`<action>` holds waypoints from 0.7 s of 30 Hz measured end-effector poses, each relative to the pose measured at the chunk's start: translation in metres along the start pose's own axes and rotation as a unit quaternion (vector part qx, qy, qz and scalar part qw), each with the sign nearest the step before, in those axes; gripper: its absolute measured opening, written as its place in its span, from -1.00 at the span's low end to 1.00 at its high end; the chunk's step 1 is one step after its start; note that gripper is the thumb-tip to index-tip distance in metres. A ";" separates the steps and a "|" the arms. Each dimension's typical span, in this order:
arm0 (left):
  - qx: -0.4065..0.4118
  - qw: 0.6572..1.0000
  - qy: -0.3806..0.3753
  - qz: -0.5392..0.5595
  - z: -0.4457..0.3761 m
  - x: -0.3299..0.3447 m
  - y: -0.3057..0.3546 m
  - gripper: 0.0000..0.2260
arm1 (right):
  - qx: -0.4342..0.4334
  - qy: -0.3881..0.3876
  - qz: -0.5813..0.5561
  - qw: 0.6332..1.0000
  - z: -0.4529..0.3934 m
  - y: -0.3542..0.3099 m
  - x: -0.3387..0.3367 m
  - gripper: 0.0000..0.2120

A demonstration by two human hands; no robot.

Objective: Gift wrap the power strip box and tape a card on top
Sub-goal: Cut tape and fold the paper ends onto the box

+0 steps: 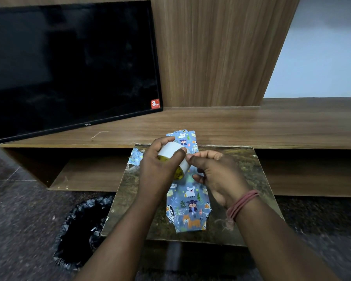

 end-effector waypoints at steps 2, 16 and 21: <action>-0.009 1.000 -0.013 0.018 -0.001 0.001 -0.001 -0.67 | 0.023 -0.027 -0.038 0.999 0.000 0.000 0.001 -0.88; -0.070 0.994 -0.020 0.085 -0.001 0.004 -0.013 -0.80 | -0.183 0.101 0.159 0.965 0.013 -0.018 -0.006 -0.93; -0.079 0.994 0.001 0.078 -0.006 -0.003 -0.014 -0.56 | -0.209 0.098 0.193 0.954 0.020 -0.022 0.000 -0.92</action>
Point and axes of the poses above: each hand's wrist, its own z-axis away from the middle knuckle, its own x-axis out of the palm, y = z × x, the point moved 5 cm from there along -z, towards the middle knuckle, and after that the axes turned 7 degrees about z, right-handed, at the moved point
